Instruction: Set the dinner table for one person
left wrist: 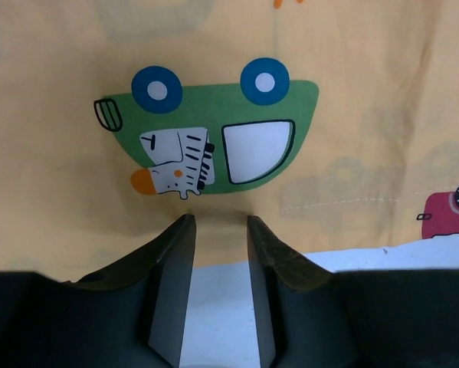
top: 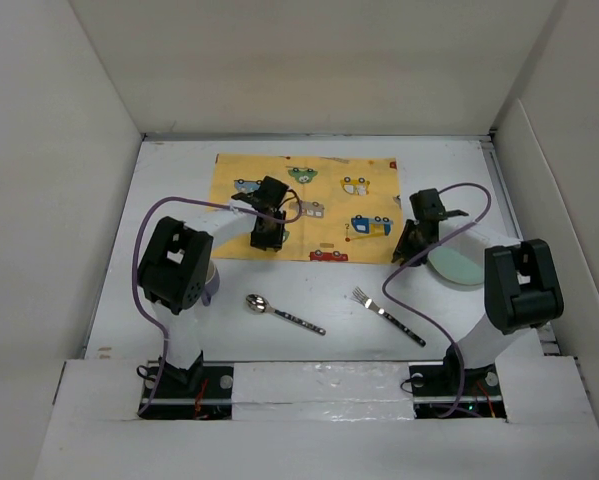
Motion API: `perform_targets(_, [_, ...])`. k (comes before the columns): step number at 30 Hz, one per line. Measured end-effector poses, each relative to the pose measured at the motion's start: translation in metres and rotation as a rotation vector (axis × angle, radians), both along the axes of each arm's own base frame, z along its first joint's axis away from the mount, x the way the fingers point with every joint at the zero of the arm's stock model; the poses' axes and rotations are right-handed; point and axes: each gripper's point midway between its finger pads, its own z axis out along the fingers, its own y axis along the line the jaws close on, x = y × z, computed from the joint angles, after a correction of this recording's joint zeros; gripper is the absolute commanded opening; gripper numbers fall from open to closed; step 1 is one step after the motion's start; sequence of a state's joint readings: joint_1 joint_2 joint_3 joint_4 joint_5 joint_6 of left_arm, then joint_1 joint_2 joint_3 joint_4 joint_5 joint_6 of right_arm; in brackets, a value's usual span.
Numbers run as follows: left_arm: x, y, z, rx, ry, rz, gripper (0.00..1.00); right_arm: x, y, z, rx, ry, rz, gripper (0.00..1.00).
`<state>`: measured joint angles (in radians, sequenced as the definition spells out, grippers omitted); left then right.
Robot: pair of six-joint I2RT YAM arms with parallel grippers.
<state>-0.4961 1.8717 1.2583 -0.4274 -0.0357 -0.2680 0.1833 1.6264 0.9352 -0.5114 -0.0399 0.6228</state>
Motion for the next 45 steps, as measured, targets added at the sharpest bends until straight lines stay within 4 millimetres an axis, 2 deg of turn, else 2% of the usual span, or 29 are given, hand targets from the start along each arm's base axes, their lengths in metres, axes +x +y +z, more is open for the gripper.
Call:
perform_targets(1, [-0.001, 0.0, -0.002, -0.001, 0.002, -0.001, 0.26, 0.002, 0.0, 0.0, -0.004, 0.0, 0.0, 0.33])
perform_targets(2, [-0.002, 0.001, -0.004, -0.003, 0.005, -0.002, 0.19, 0.004, 0.0, 0.0, -0.007, 0.001, 0.0, 0.23])
perform_targets(4, [-0.003, 0.0, -0.006, -0.006, 0.002, -0.002, 0.12, 0.008, 0.0, -0.001, -0.014, 0.005, 0.0, 0.13])
perform_targets(5, [-0.003, 0.001, -0.006, -0.006, 0.0, -0.002, 0.04, 0.01, -0.001, -0.002, -0.02, 0.009, -0.003, 0.03])
perform_targets(6, [-0.003, 0.001, -0.006, -0.008, -0.003, -0.003, 0.01, 0.013, -0.002, -0.002, -0.026, 0.01, -0.004, 0.0])
perform_targets(13, [-0.007, -0.002, -0.006, -0.049, -0.012, -0.015, 0.0, 0.019, -0.015, -0.002, -0.053, 0.0, -0.027, 0.0])
perform_targets(17, [-0.02, -0.013, -0.006, -0.083, 0.003, -0.044, 0.0, 0.018, -0.027, 0.004, -0.067, -0.025, -0.049, 0.0])
perform_targets(20, [-0.032, -0.018, -0.006, -0.107, 0.024, -0.06, 0.0, 0.01, -0.033, 0.004, -0.076, -0.024, -0.049, 0.0])
perform_targets(21, [-0.035, -0.018, -0.006, -0.111, 0.029, -0.06, 0.0, 0.008, -0.033, 0.004, -0.077, -0.021, -0.045, 0.02])
perform_targets(22, [-0.037, -0.018, -0.006, -0.112, 0.033, -0.057, 0.0, 0.006, -0.034, 0.003, -0.077, -0.019, -0.042, 0.12])
perform_targets(24, [-0.041, -0.016, -0.005, -0.107, 0.046, -0.05, 0.18, 0.002, -0.032, 0.004, -0.069, -0.017, -0.03, 0.22])
perform_targets(25, [-0.042, -0.015, -0.005, -0.104, 0.049, -0.046, 0.24, 0.0, -0.03, 0.005, -0.058, -0.017, -0.019, 0.35])
perform_targets(26, [-0.044, -0.013, -0.004, -0.099, 0.054, -0.04, 0.34, -0.001, -0.028, 0.008, -0.046, -0.02, -0.01, 0.41])
perform_targets(28, [-0.046, -0.011, -0.001, -0.087, 0.062, -0.03, 0.41, -0.002, -0.023, 0.018, -0.017, -0.039, 0.008, 0.53])
perform_targets(31, [-0.039, -0.012, 0.015, -0.088, 0.044, -0.019, 0.46, 0.001, -0.02, 0.046, 0.031, -0.117, 0.005, 0.55])
perform_targets(32, [-0.033, -0.016, 0.026, -0.1, 0.02, -0.02, 0.46, 0.003, -0.024, 0.059, 0.044, -0.16, -0.021, 0.52])
perform_targets(33, [-0.025, -0.021, 0.039, -0.119, -0.011, -0.022, 0.44, 0.007, -0.031, 0.075, 0.059, -0.214, -0.062, 0.4])
perform_targets(34, [-0.017, -0.026, 0.053, -0.143, -0.049, -0.024, 0.4, 0.011, -0.042, 0.092, 0.075, -0.281, -0.113, 0.0])
perform_targets(36, [-0.004, -0.036, 0.086, -0.204, -0.128, -0.033, 0.11, 0.014, -0.074, 0.118, 0.095, -0.404, -0.263, 0.0])
perform_targets(37, [-0.001, -0.042, 0.102, -0.241, -0.164, -0.041, 0.0, 0.012, -0.093, 0.124, 0.096, -0.444, -0.344, 0.0])
perform_targets(39, [0.001, -0.051, 0.129, -0.313, -0.223, -0.07, 0.0, 0.001, -0.128, 0.121, 0.097, -0.476, -0.506, 0.0])
perform_targets(40, [-0.001, -0.055, 0.139, -0.347, -0.243, -0.085, 0.0, -0.006, -0.142, 0.111, 0.097, -0.465, -0.578, 0.03])
perform_targets(42, [-0.005, -0.061, 0.154, -0.408, -0.27, -0.109, 0.0, -0.023, -0.159, 0.085, 0.103, -0.401, -0.701, 0.25])
perform_targets(43, [-0.008, -0.064, 0.158, -0.431, -0.271, -0.121, 0.0, -0.032, -0.163, 0.07, 0.106, -0.359, -0.746, 0.49])
perform_targets(44, [-0.012, -0.066, 0.16, -0.45, -0.268, -0.132, 0.14, -0.041, -0.166, 0.057, 0.11, -0.318, -0.789, 0.57])
perform_targets(45, [-0.015, -0.068, 0.159, -0.464, -0.26, -0.143, 0.23, -0.049, -0.168, 0.046, 0.111, -0.288, -0.819, 0.62])
